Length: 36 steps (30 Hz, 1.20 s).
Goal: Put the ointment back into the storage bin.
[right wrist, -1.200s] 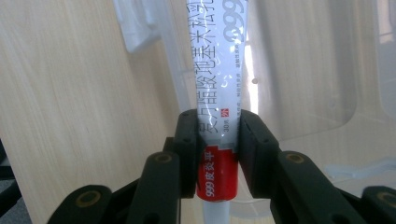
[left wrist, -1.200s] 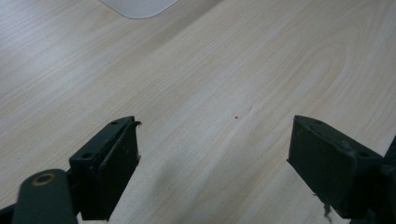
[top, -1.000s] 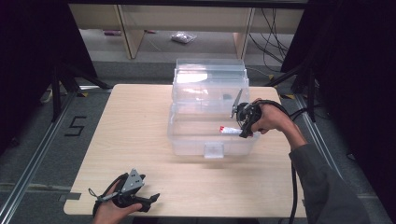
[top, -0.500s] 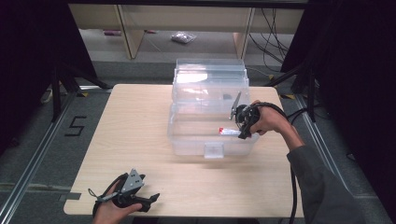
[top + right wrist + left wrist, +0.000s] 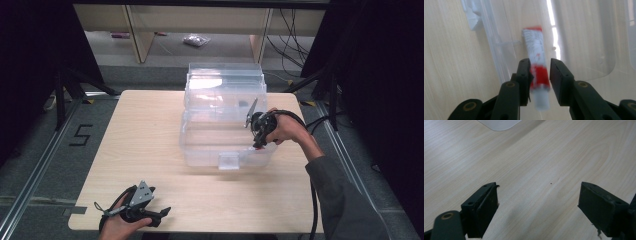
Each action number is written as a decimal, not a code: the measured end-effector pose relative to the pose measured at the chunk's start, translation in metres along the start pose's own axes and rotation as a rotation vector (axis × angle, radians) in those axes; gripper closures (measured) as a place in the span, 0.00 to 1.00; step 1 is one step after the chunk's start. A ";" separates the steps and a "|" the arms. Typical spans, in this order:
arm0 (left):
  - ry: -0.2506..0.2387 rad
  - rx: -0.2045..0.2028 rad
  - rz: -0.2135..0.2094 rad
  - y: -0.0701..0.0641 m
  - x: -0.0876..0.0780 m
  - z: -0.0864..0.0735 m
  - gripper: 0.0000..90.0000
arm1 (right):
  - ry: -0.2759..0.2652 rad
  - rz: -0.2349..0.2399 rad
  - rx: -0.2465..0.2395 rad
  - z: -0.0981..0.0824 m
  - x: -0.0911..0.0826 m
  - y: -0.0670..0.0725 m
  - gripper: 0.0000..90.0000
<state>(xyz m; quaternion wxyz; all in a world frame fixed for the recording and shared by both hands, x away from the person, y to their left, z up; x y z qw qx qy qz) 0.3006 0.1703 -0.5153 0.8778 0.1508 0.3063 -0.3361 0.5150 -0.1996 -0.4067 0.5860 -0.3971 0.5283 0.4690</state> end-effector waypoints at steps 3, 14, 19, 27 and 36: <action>0.010 0.004 0.005 0.000 -0.001 0.000 0.17 | -0.029 -0.003 0.005 0.000 -0.003 0.000 0.74; 0.023 0.026 0.011 0.001 -0.001 0.000 0.17 | -0.072 -0.030 0.033 -0.006 -0.016 0.001 0.71; 0.018 0.014 0.015 0.001 -0.001 0.000 0.17 | -0.076 -0.036 0.030 -0.007 -0.018 0.001 0.70; 0.021 0.018 0.017 0.001 -0.001 0.000 0.17 | -0.106 -0.027 0.081 -0.006 -0.020 0.003 0.65; 0.024 0.020 0.015 0.001 -0.001 0.000 0.17 | -0.152 -0.044 0.125 -0.012 -0.031 0.004 0.56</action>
Point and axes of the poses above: each handheld gripper's, and its own axes: x roughly forward along the jaws, z roughly out of its top, y roughly to its left, the point moved 2 cm from there along x, roughly forward along the jaws, and after that the axes turned 5 degrees about z, right-handed, at the moved point
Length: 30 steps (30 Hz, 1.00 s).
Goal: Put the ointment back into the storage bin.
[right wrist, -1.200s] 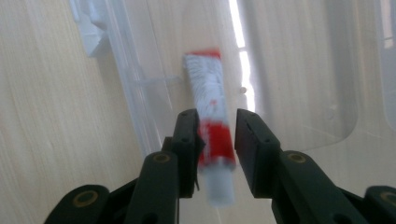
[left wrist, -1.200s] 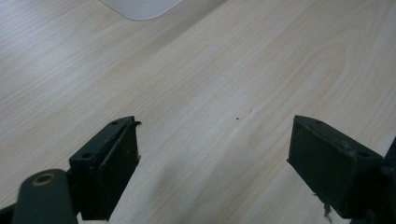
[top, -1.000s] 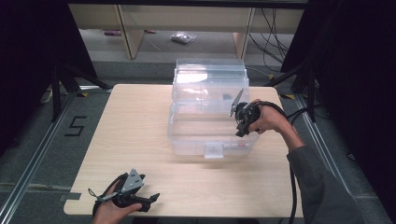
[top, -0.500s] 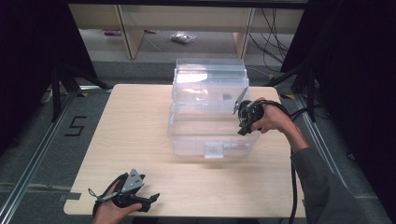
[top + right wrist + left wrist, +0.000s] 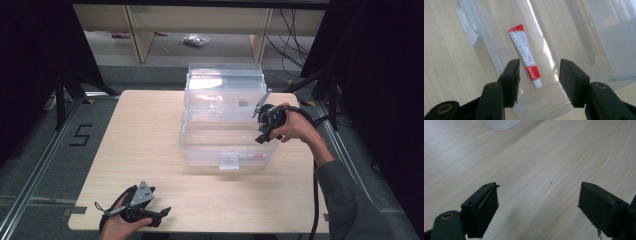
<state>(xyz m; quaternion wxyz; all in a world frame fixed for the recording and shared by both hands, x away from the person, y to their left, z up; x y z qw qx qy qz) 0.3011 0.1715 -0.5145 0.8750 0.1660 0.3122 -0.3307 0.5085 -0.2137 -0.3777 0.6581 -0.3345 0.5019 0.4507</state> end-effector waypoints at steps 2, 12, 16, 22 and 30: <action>-0.001 0.003 -0.004 0.000 0.000 0.000 0.17 | -0.032 0.001 0.022 0.000 -0.002 0.003 0.54; -0.005 -0.003 -0.003 0.000 0.000 0.000 0.17 | -0.109 -0.024 0.126 -0.004 -0.006 0.010 0.38; -0.008 -0.006 -0.002 0.000 0.000 0.000 0.17 | -0.137 -0.025 0.149 -0.006 -0.006 0.014 0.36; -0.006 -0.004 0.001 0.001 0.000 0.000 0.17 | -0.186 -0.027 0.174 -0.011 -0.009 0.021 0.31; -0.010 -0.009 -0.007 0.000 0.000 0.000 0.17 | -0.236 -0.057 0.190 -0.021 -0.011 0.033 0.32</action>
Point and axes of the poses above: each handheld gripper's, and its own axes: x roughly forward along the jaws, z roughly out of its top, y roughly to its left, the point moved 2 cm from there along x, roughly forward along the jaws, and after that the axes turned 5 degrees about z, right-handed, at the moved point
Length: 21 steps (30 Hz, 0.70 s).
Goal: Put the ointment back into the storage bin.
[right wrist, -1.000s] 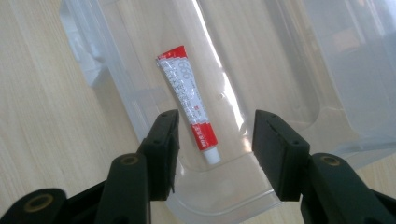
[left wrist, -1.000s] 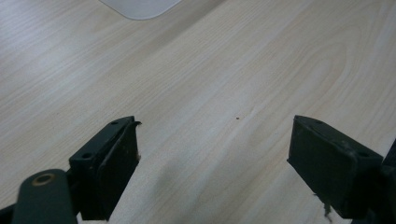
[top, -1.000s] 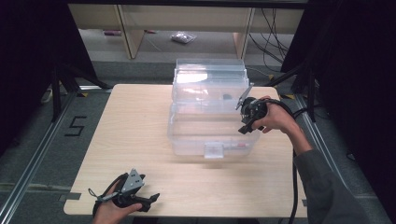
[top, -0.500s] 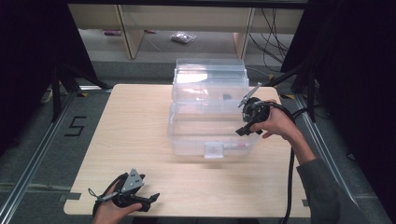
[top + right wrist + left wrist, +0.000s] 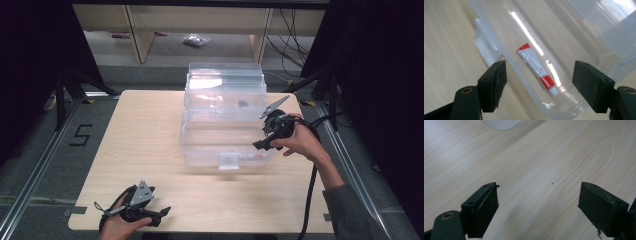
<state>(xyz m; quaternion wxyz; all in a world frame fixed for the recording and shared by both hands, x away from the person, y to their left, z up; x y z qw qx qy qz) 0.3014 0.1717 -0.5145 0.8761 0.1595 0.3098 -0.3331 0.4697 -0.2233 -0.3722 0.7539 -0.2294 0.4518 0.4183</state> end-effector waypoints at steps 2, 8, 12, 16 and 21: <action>-0.002 -0.002 0.001 0.000 0.000 0.000 0.17 | -0.014 -0.001 0.025 -0.003 -0.002 0.003 0.31; -0.016 -0.014 -0.005 -0.001 0.001 0.000 0.17 | -0.037 -0.007 0.017 -0.009 -0.003 0.006 0.30; -0.005 -0.006 -0.002 -0.001 0.000 0.000 0.17 | -0.059 -0.007 0.032 -0.017 -0.003 0.012 0.28; 0.003 0.005 0.008 0.000 0.000 0.000 0.17 | -0.080 -0.013 0.069 -0.021 -0.004 0.016 0.27; 0.000 0.014 0.007 -0.002 0.000 0.001 0.17 | -0.140 -0.023 0.078 -0.028 -0.009 0.028 0.25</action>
Point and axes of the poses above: each handheld gripper's, and its own axes: x roughly forward along the jaws, z roughly out of its top, y roughly to its left, the point moved 2 cm from there along x, roughly forward along the jaws, and after that the axes turned 5 degrees about z, right-handed, at the moved point
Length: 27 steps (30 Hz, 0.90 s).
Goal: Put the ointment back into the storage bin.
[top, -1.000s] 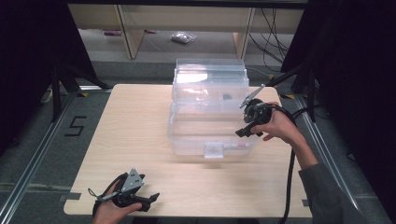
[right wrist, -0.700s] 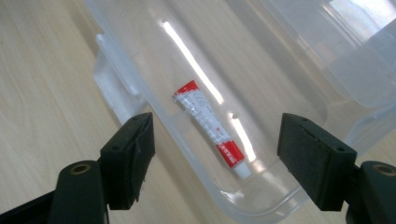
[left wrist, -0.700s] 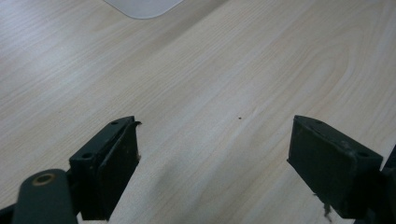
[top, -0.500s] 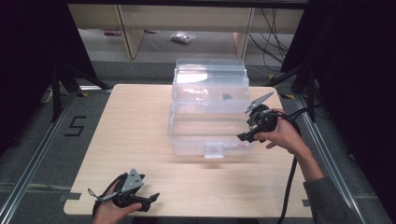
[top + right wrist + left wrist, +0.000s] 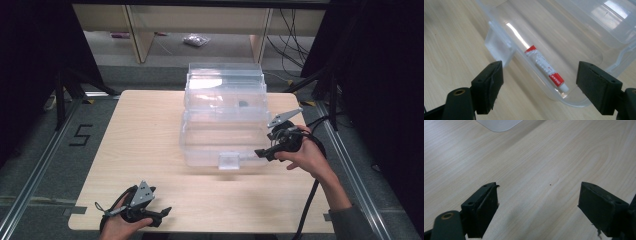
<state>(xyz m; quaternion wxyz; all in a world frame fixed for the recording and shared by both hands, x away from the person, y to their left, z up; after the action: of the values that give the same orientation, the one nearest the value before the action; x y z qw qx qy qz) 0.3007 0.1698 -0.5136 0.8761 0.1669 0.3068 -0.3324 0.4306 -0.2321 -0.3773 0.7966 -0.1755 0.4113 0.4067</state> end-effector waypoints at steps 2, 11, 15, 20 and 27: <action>-0.001 0.003 -0.004 -0.001 -0.001 0.001 0.17 | 0.006 0.006 0.013 -0.003 -0.003 0.004 0.25; 0.010 0.022 0.009 0.001 -0.003 0.000 0.17 | -0.029 0.006 -0.018 -0.013 -0.001 0.010 0.23; -0.001 0.014 0.021 0.001 -0.004 0.001 0.17 | -0.048 -0.002 0.017 -0.020 0.000 0.015 0.23; -0.009 0.003 0.026 0.000 -0.005 0.000 0.17 | -0.045 -0.002 0.020 -0.025 -0.005 0.022 0.22; 0.002 0.013 0.033 0.002 -0.009 0.000 0.17 | -0.077 -0.016 -0.002 -0.035 -0.005 0.031 0.22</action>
<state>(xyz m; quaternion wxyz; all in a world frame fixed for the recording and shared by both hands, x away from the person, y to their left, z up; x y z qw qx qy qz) 0.2969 0.1753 -0.5077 0.8800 0.1782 0.3028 -0.3198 0.3865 -0.2374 -0.3928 0.8148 -0.1639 0.3785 0.4074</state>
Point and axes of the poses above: each handheld gripper's, and its own axes: x roughly forward along the jaws, z roughly out of its top, y roughly to its left, the point moved 2 cm from there along x, roughly forward along the jaws, and after that the axes turned 5 degrees about z, right-handed, at the moved point
